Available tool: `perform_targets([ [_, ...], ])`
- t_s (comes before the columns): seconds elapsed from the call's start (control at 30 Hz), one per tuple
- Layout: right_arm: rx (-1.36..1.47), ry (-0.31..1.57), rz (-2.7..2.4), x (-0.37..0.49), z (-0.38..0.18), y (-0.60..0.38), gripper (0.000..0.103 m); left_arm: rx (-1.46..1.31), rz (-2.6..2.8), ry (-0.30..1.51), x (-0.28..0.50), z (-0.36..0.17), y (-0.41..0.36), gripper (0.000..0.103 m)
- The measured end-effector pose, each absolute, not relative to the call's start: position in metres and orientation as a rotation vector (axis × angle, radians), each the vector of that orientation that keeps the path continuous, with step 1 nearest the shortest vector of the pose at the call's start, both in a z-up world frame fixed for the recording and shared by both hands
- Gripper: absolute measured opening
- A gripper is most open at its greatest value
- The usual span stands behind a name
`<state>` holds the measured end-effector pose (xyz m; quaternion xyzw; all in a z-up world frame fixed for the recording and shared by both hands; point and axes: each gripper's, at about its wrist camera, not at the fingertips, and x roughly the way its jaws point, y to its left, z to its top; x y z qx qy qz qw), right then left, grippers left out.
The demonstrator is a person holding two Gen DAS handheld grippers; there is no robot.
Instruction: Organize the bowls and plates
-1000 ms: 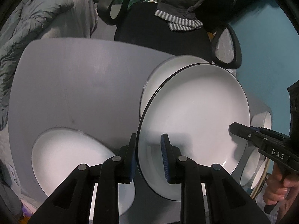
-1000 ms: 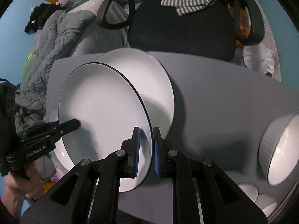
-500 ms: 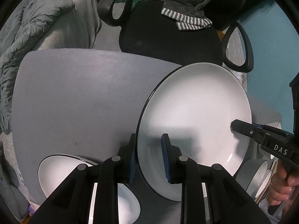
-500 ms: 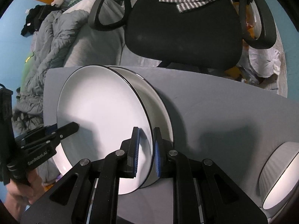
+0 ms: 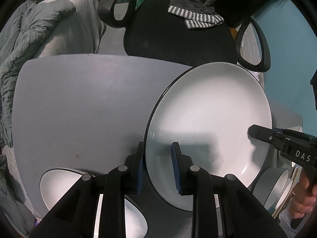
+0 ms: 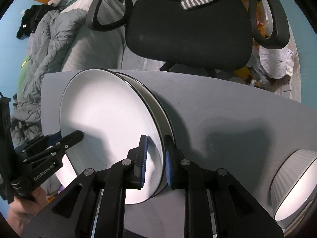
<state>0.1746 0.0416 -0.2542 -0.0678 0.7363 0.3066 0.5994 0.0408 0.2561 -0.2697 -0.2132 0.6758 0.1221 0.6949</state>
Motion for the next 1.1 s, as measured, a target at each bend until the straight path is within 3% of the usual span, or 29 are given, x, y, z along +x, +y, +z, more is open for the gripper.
perform_targets([
  [0.43,-0.224,1.754,0.664,0.175,-0.250,0.051,0.035,-0.476,0.306,1.500,0.041,-0.269,0.256,0.026],
  [0.53,-0.247,1.753,0.666,0.174,-0.249,0.052,0.035,-0.497,0.308,1.496,0.040,-0.268,0.257,0.035],
  [0.9,-0.317,1.744,0.658,0.168,-0.244,0.054,0.037,-0.491,0.307,1.480,0.038,-0.257,0.255,0.036],
  [1.03,-0.355,1.716,0.645,0.163,-0.240,0.056,0.037,-0.456,0.310,1.455,0.037,-0.248,0.250,0.043],
  [1.1,-0.414,1.674,0.616,0.161,-0.236,0.057,0.042,-0.451,0.307,1.450,0.036,-0.245,0.249,0.043],
])
